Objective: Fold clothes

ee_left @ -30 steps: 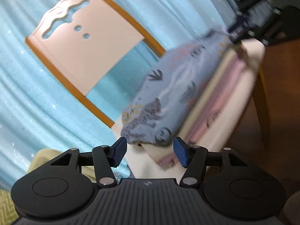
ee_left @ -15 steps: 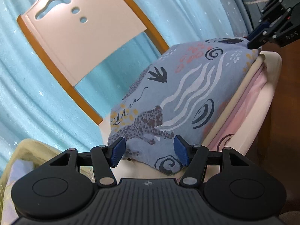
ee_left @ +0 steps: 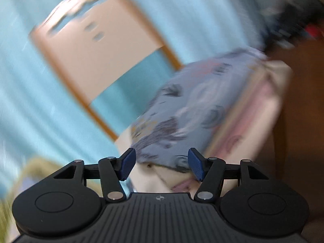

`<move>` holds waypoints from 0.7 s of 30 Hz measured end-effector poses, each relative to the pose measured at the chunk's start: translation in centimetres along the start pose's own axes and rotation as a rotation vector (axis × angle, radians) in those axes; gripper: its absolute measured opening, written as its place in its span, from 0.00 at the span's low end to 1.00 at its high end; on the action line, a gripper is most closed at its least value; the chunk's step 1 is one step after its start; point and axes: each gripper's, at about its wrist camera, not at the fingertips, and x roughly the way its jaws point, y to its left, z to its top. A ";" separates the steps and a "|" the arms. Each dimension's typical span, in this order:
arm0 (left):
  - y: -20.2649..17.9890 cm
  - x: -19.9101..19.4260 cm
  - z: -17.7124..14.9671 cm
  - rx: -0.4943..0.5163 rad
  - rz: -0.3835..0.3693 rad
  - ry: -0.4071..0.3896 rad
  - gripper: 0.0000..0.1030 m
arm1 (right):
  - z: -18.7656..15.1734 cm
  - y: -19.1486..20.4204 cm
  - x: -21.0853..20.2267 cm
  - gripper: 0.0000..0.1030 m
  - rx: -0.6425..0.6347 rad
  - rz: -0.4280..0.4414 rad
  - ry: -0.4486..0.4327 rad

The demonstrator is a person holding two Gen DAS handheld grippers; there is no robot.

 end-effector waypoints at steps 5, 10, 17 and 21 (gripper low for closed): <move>-1.7 1.3 0.5 0.236 0.003 0.017 0.48 | 0.0 3.1 0.0 0.28 -0.239 -0.043 -0.013; -2.3 2.8 0.9 0.373 -0.006 0.039 0.44 | 0.0 5.1 0.8 0.28 -0.414 -0.070 -0.011; -2.6 3.6 0.8 0.447 -0.030 0.060 0.06 | -0.4 7.0 1.3 0.44 -0.613 -0.107 -0.022; -1.5 3.4 1.2 0.401 -0.010 0.028 0.04 | -0.8 7.6 0.5 0.51 -0.643 -0.088 -0.031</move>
